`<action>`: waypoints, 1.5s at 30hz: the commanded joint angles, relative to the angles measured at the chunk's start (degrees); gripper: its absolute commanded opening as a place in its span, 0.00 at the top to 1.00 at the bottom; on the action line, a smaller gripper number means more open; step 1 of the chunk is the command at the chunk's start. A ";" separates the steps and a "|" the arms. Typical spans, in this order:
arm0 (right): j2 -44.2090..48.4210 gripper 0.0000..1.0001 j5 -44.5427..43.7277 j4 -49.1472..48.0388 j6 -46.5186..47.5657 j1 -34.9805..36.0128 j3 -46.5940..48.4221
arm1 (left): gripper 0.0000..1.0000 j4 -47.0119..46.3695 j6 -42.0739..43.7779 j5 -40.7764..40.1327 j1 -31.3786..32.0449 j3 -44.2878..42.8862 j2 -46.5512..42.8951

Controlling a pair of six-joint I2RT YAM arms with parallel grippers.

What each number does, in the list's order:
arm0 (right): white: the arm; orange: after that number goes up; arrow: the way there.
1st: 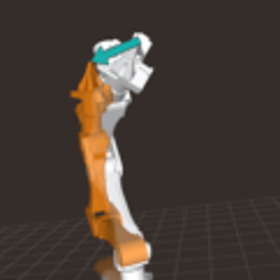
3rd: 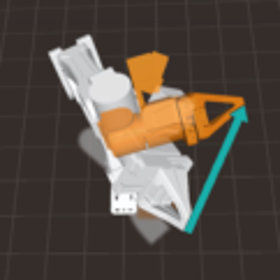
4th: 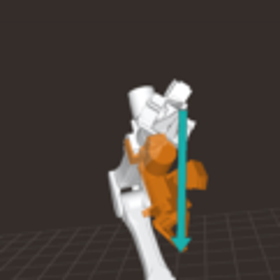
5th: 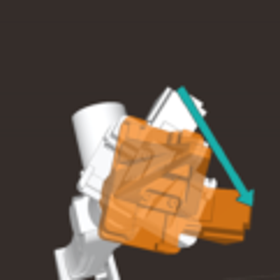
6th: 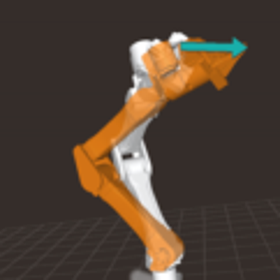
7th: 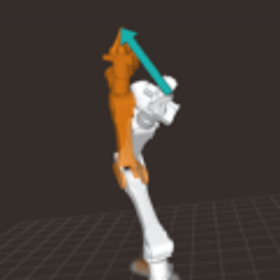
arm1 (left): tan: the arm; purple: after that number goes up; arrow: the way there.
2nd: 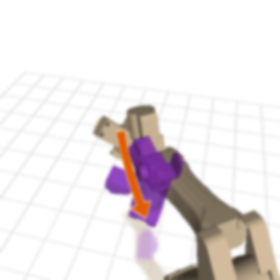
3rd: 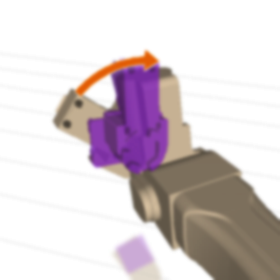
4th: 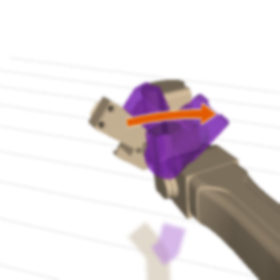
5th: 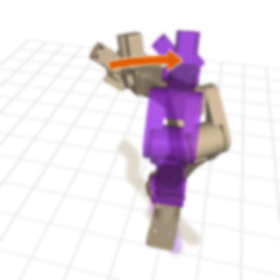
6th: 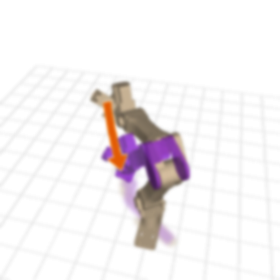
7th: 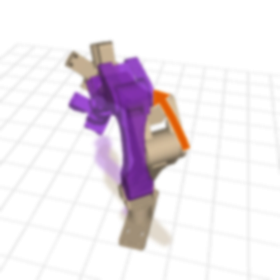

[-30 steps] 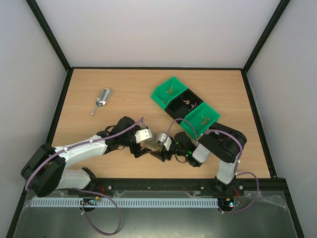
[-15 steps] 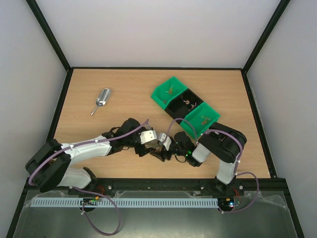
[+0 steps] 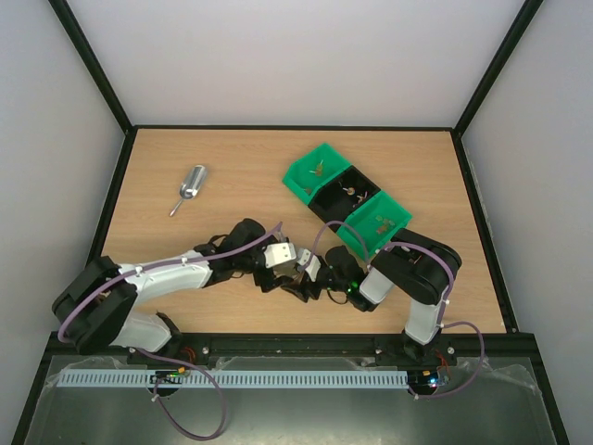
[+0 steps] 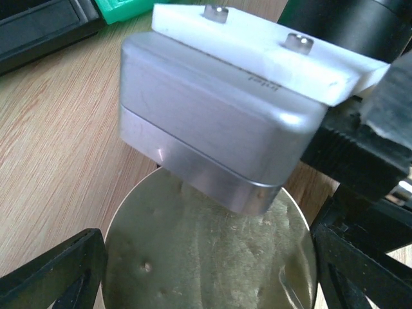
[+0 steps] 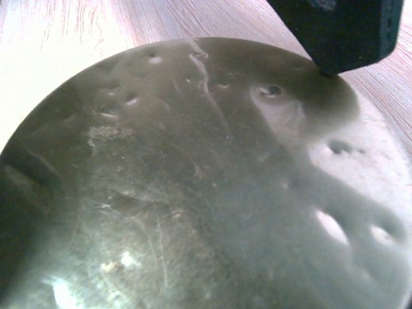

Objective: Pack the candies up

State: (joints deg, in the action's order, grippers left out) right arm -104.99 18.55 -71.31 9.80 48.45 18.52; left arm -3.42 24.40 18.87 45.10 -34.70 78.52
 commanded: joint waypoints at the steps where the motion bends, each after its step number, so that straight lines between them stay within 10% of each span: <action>1: -0.66 0.54 0.63 1.35 0.42 0.42 0.57 | 0.11 2.11 0.87 0.54 0.34 -1.51 1.47; 12: -0.92 0.54 0.75 1.35 0.45 0.42 0.68 | 0.01 3.99 1.35 -1.24 0.20 -2.13 0.78; 21: -0.72 0.54 1.44 1.29 1.27 0.42 0.53 | 0.14 4.27 4.21 -1.03 0.21 -2.80 2.09; 45: 1.77 0.58 11.46 1.08 5.01 0.42 -2.34 | 0.23 26.37 42.43 15.31 -6.10 -12.64 9.93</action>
State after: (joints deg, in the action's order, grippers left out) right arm -104.07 24.73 -71.00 13.76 48.01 16.82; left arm 18.98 57.14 33.06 39.27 -45.87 85.91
